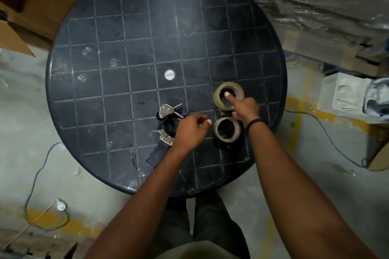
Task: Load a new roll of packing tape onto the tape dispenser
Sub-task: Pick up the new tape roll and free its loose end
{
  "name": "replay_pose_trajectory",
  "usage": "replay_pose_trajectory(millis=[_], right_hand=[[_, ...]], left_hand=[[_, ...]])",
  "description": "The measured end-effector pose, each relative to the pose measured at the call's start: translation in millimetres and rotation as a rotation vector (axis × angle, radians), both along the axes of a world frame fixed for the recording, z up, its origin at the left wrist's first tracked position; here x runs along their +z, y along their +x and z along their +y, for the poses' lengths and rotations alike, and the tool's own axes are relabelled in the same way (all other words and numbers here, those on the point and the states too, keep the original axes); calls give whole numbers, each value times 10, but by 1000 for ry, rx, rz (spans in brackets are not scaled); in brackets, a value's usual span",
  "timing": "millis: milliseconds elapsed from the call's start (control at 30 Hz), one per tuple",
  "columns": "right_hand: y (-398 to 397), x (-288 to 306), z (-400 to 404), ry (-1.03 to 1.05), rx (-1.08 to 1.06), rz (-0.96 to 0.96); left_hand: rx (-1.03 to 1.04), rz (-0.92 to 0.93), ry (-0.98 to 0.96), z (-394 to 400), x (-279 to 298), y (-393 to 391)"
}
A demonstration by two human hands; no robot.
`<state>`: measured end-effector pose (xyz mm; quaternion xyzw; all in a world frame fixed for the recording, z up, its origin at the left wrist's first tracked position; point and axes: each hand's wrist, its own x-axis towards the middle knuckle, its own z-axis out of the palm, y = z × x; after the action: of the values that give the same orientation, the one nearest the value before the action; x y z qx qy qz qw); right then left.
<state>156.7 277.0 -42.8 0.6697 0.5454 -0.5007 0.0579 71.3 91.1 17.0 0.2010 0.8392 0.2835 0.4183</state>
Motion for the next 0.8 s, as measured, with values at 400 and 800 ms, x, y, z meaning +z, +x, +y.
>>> replay_pose_trajectory(millis=[400, 800], right_hand=[[61, 689, -748, 508, 303, 35], [46, 852, -1378, 622, 720, -58]], left_hand=[[333, -306, 151, 100, 47, -175], [125, 271, -85, -523, 153, 50]])
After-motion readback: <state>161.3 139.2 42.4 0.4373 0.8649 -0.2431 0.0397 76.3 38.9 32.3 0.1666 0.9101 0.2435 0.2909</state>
